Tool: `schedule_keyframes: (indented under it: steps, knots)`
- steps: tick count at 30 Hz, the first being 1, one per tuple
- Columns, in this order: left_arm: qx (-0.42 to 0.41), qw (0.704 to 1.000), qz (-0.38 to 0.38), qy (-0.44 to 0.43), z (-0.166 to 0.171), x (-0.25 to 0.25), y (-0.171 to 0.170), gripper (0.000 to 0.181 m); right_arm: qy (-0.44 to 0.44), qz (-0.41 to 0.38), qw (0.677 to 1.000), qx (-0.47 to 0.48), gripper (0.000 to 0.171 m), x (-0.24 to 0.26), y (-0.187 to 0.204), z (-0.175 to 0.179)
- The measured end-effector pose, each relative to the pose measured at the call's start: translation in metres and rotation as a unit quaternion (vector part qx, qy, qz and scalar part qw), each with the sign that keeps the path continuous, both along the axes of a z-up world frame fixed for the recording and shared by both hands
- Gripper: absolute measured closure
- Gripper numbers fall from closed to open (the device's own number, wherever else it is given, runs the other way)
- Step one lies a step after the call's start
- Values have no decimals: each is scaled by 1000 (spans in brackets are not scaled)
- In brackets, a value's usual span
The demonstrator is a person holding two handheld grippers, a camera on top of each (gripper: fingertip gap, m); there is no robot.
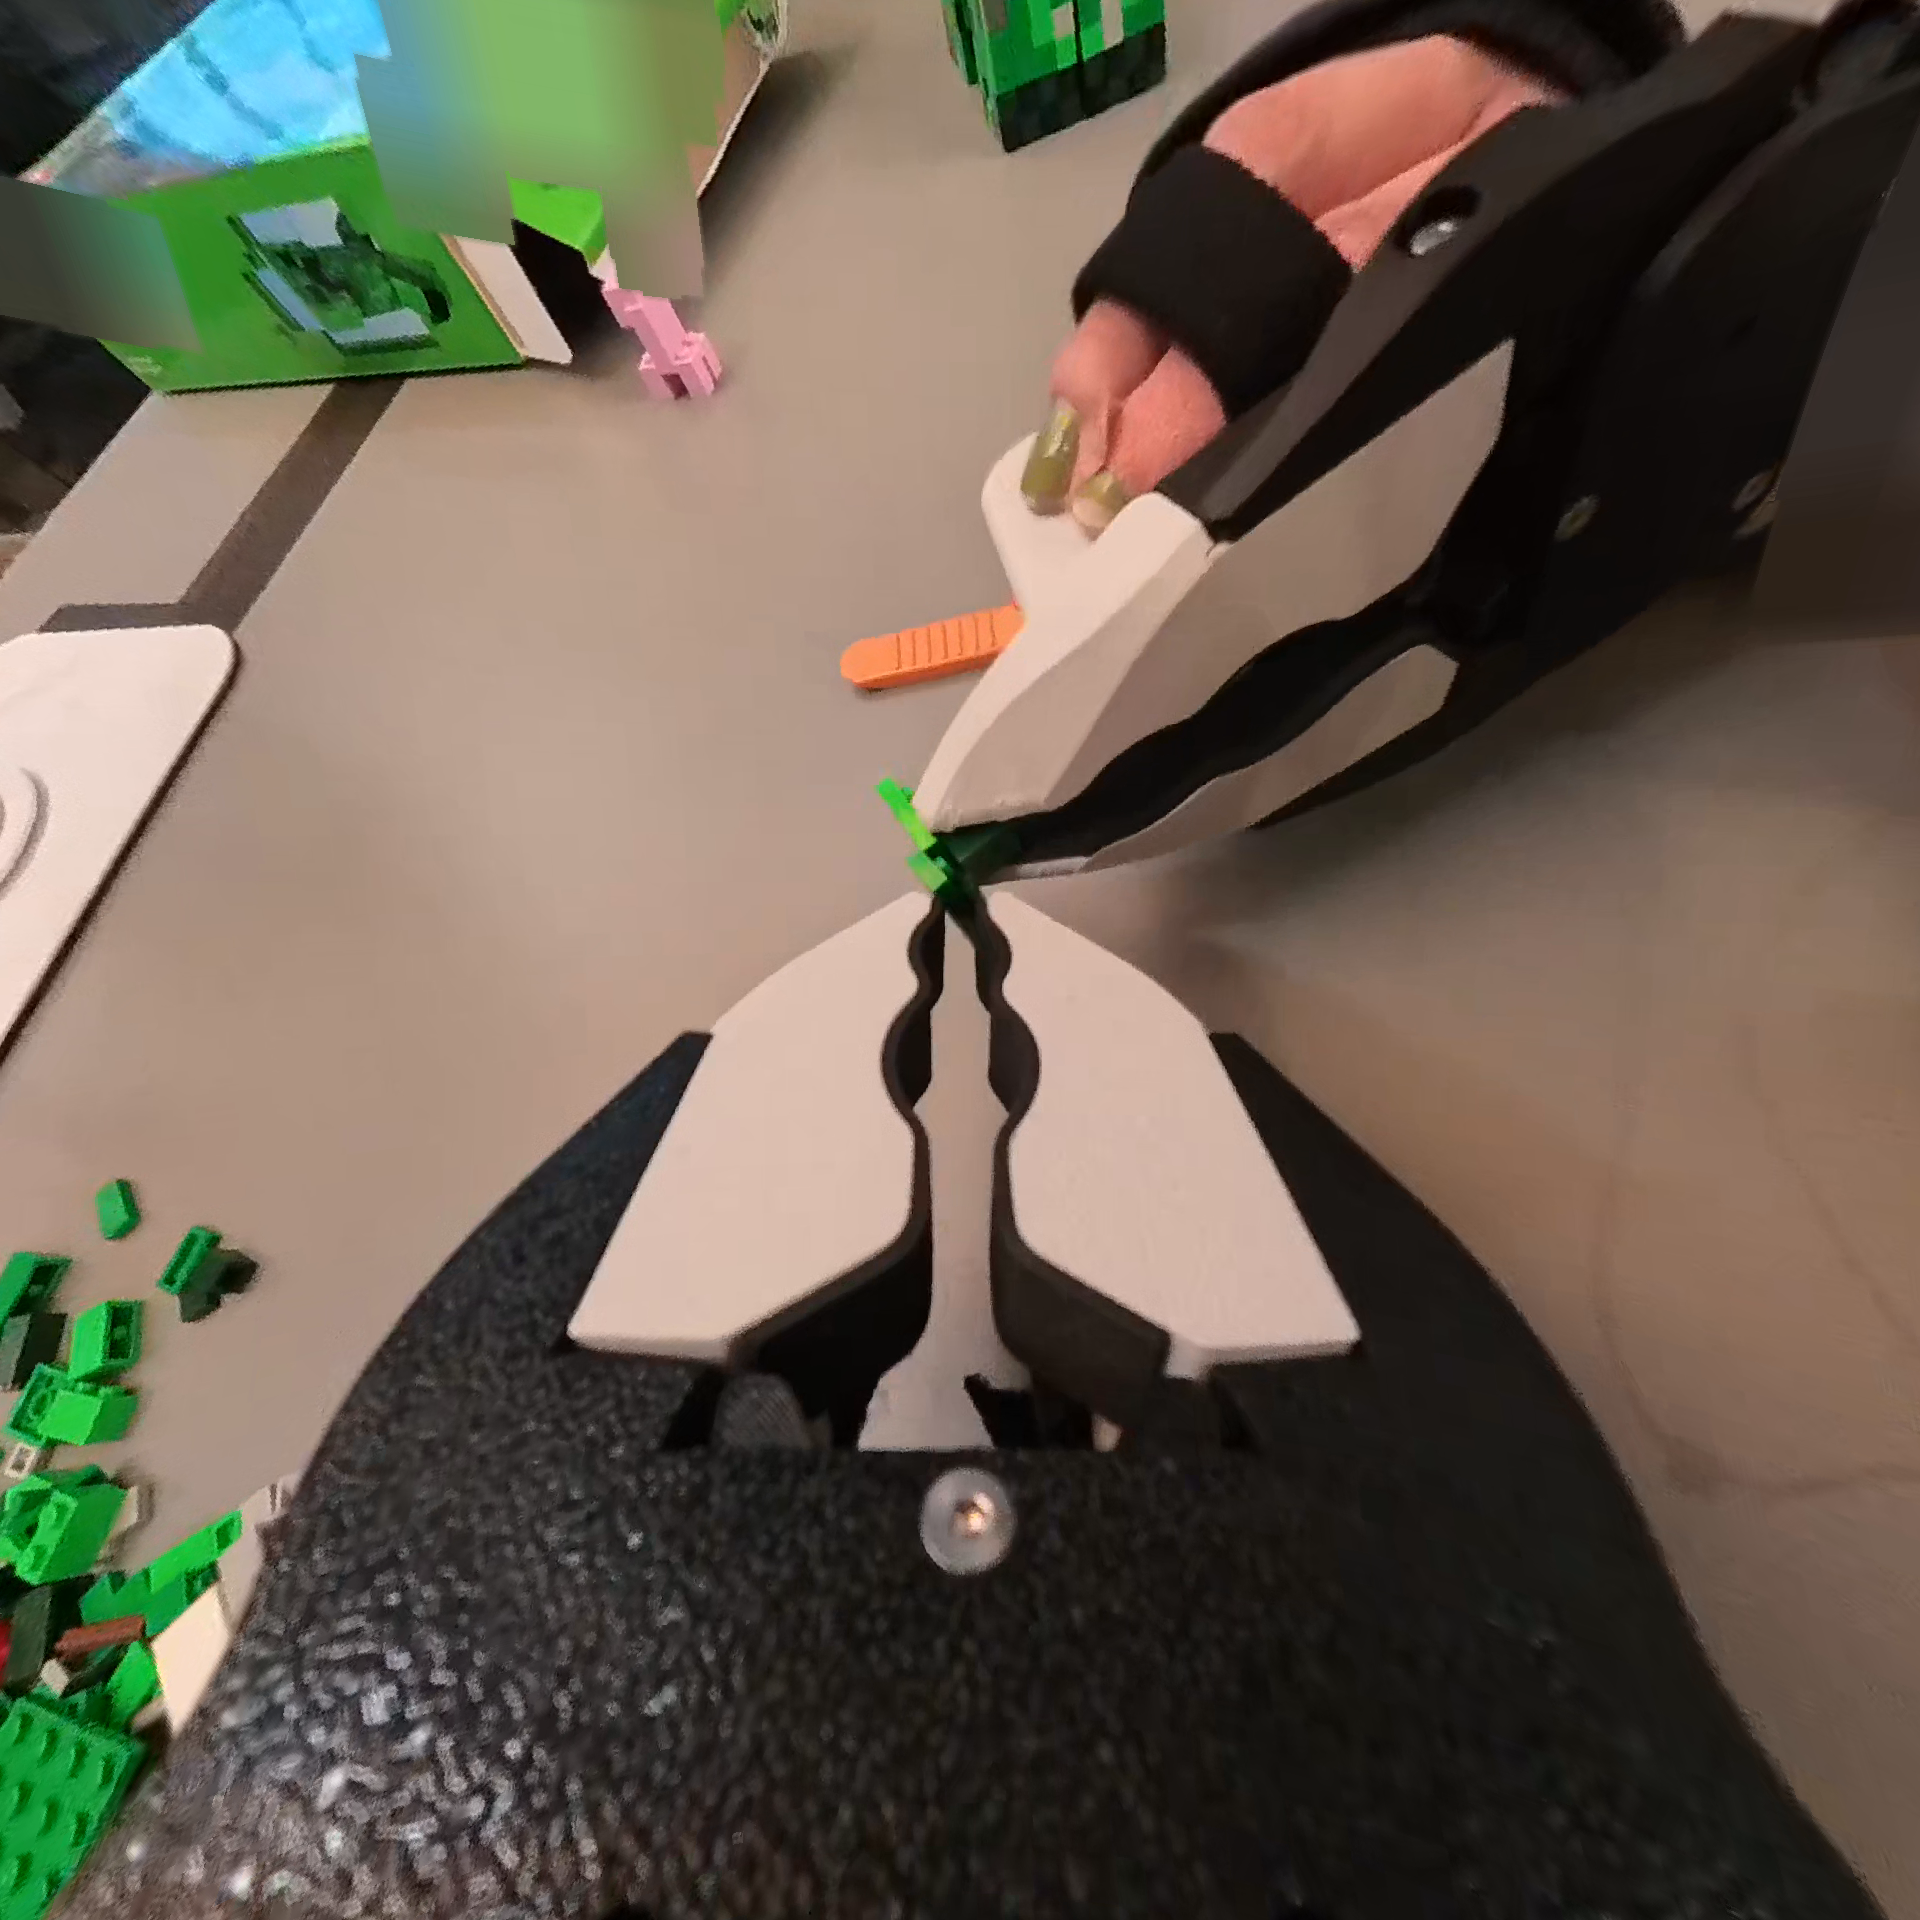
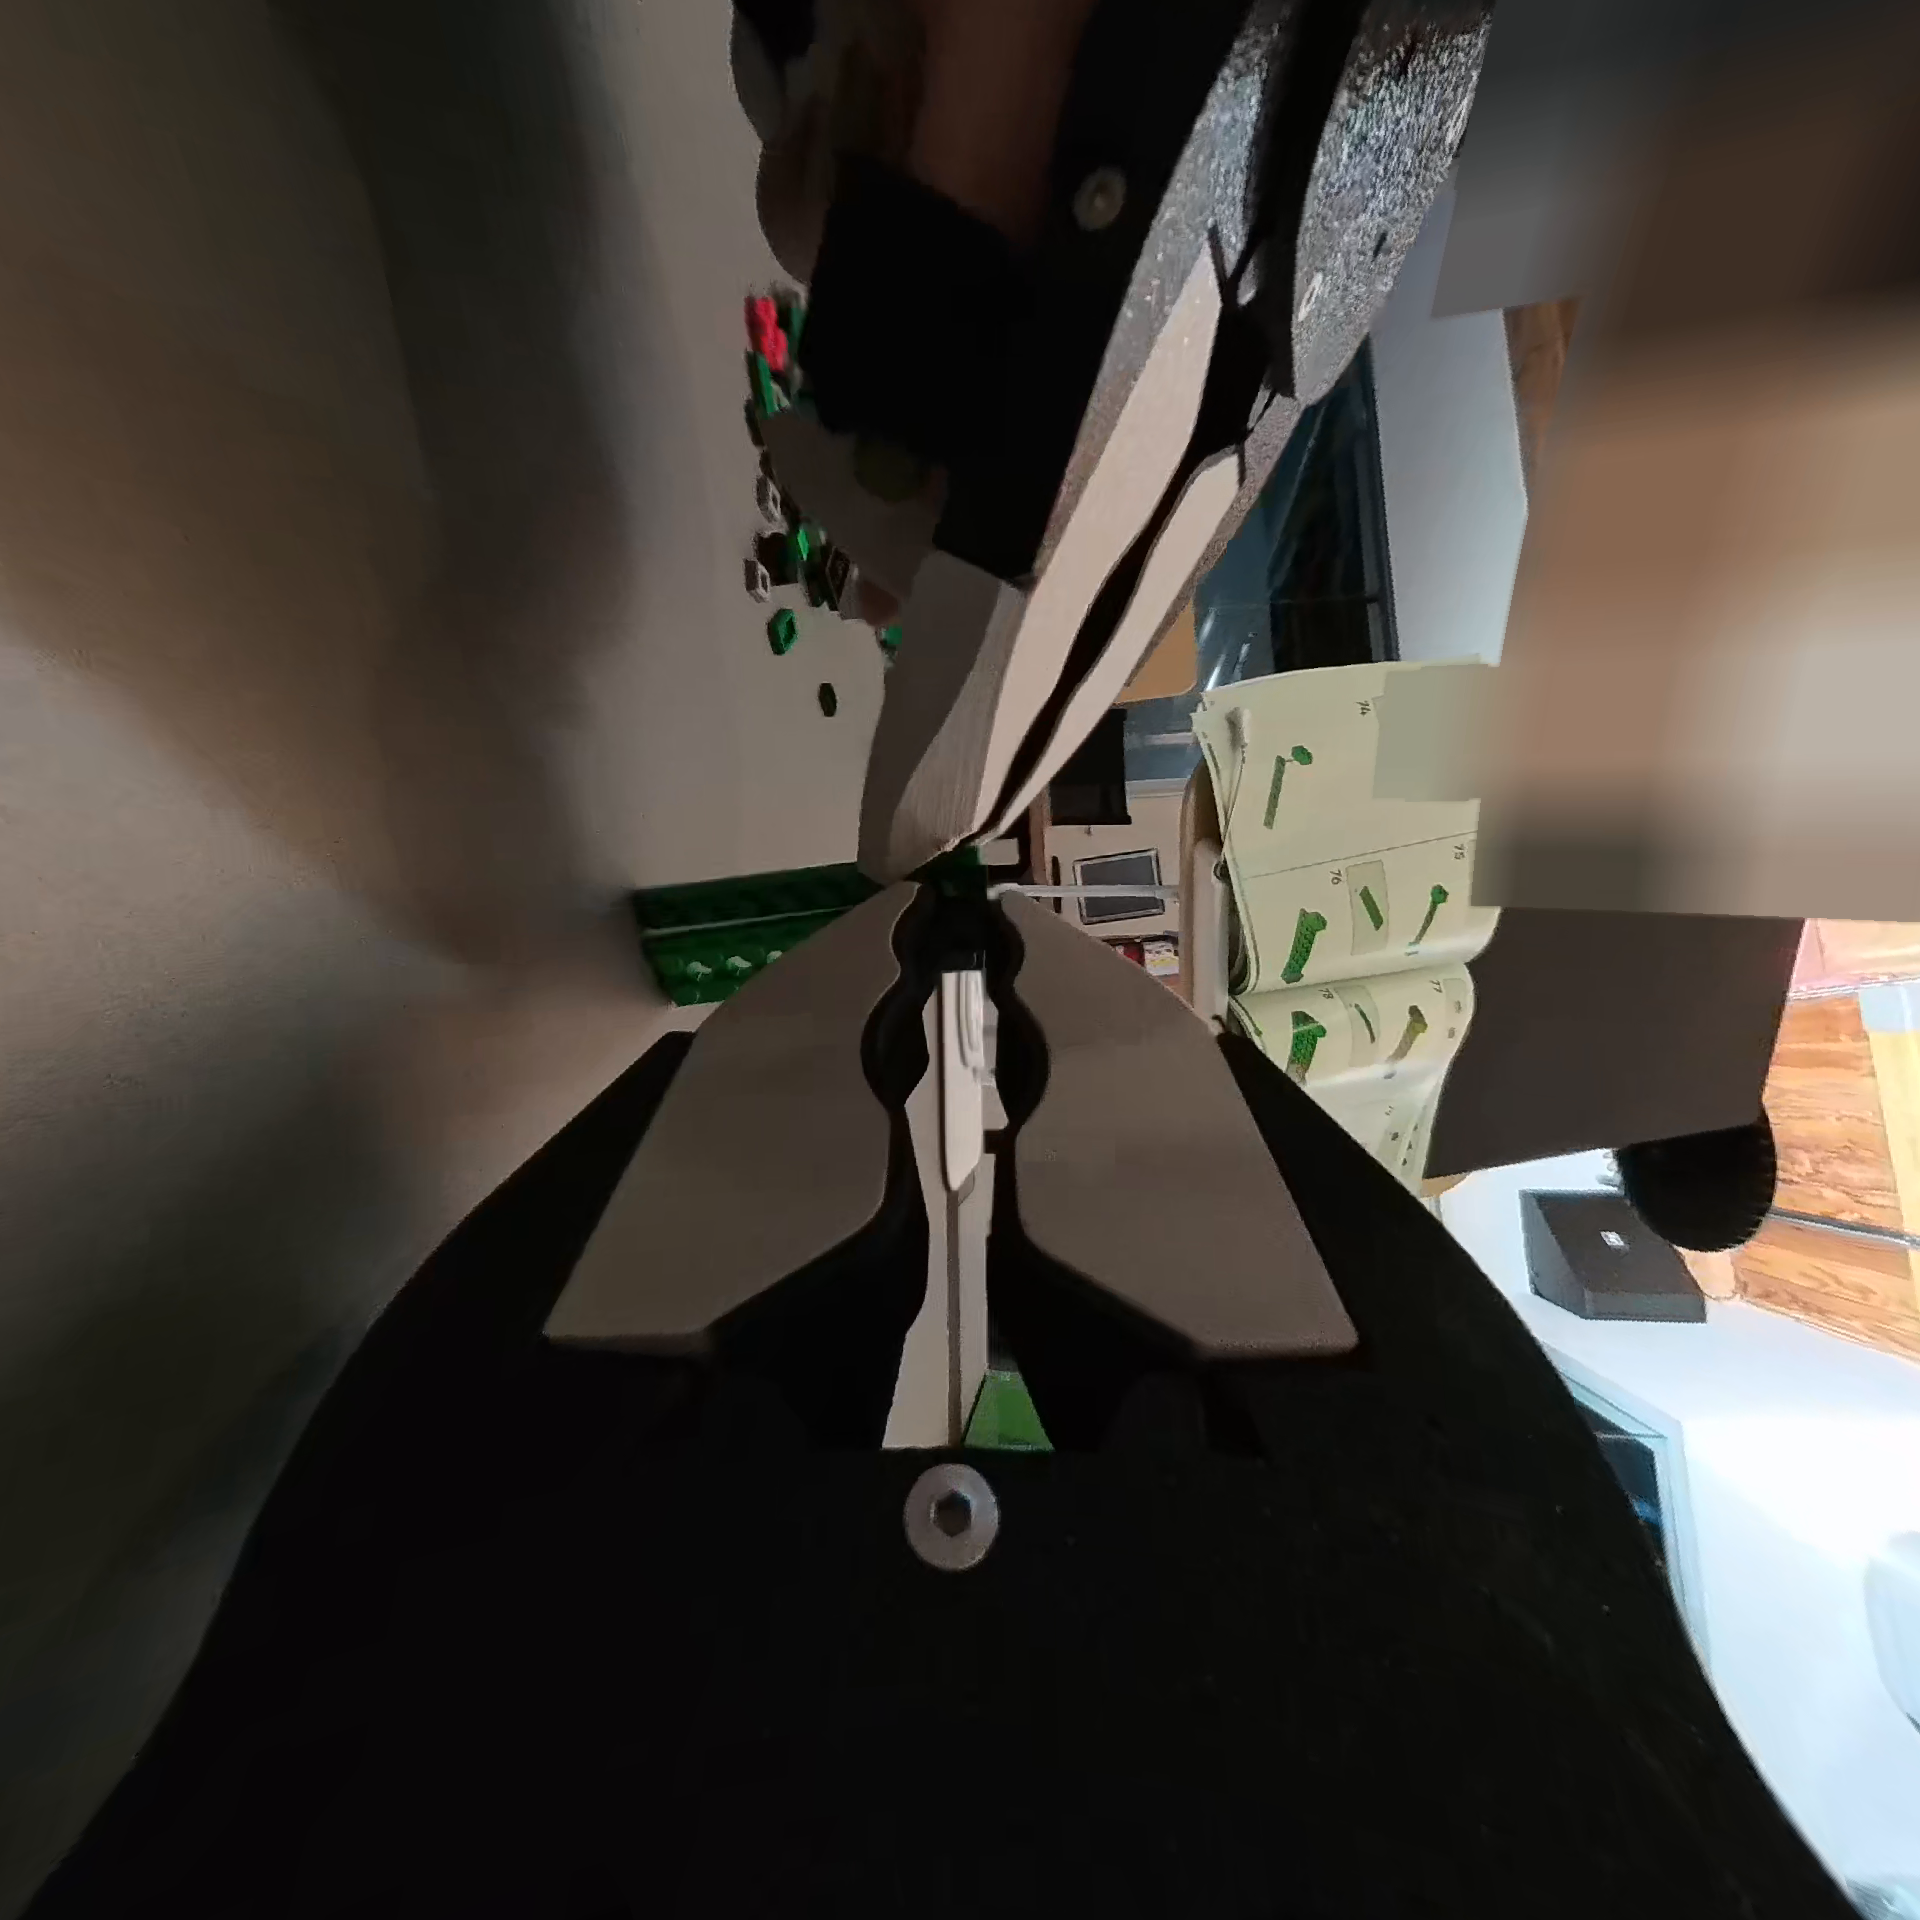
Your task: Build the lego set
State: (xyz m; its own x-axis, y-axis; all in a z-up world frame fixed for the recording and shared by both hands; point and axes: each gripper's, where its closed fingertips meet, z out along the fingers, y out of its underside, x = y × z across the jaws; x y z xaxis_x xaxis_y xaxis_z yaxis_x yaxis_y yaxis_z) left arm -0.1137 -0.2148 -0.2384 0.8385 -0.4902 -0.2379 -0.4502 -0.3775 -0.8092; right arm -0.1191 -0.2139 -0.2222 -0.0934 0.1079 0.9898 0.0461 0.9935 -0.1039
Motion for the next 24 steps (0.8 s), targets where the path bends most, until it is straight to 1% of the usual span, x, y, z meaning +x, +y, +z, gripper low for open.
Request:
schedule_keyframes:
  steps: [7, 12, 14, 18, 20, 24]
  knots:
    - [-15, 1000, -1, 14, 1, -2, -3, 178, 14, 2, 1000, -2, 163, -2, -2, 0]
    - [-20, 998, -7, 64, -1, -2, -7, 179, 3, 12, 1000, -13, 163, -2, -6, 0]
    - [-20, 997, -8, 74, -1, -2, -7, 179, 2, 15, 1000, 7, 163, -1, -7, 0]
    - [-37, 998, -6, 42, -1, 1, -9, 179, 3, 11, 998, 64, 163, 0, -9, -1]
    - [-41, 998, 0, 41, -1, 0, -10, 179, 5, 6, 996, 91, 163, -1, -10, -1]
    - [-38, 998, 9, 58, -1, -1, -9, 179, -2, -1, 996, 87, 163, -2, -10, -1]
